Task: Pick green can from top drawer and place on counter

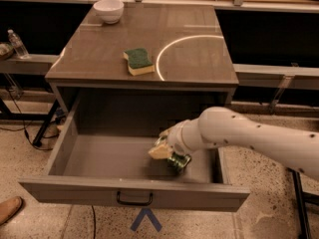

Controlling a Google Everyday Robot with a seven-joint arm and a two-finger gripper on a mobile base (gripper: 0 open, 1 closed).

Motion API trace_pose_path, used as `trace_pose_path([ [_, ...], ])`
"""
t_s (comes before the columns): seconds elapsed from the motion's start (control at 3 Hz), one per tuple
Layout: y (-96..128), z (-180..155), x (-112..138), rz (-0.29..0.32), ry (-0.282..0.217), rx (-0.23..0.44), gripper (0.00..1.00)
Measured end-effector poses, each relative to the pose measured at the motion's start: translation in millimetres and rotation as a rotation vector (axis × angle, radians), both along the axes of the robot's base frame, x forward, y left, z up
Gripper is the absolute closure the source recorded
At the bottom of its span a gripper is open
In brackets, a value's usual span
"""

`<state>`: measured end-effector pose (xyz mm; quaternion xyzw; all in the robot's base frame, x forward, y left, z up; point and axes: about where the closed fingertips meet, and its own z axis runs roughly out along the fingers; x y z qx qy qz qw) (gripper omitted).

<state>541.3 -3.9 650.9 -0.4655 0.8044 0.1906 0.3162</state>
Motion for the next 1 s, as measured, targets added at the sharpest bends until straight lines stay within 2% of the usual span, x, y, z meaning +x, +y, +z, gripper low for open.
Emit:
trace_pose_path([
  [0.33,-2.7,56.3,8.2,0.019,-0.104,0.000,1.00],
  [0.67,-2.6,56.3,8.2,0.020,-0.104,0.000,1.00],
  [1.0,-10.1,90.8,18.8,-0.001,-0.183,0.000,1.00],
])
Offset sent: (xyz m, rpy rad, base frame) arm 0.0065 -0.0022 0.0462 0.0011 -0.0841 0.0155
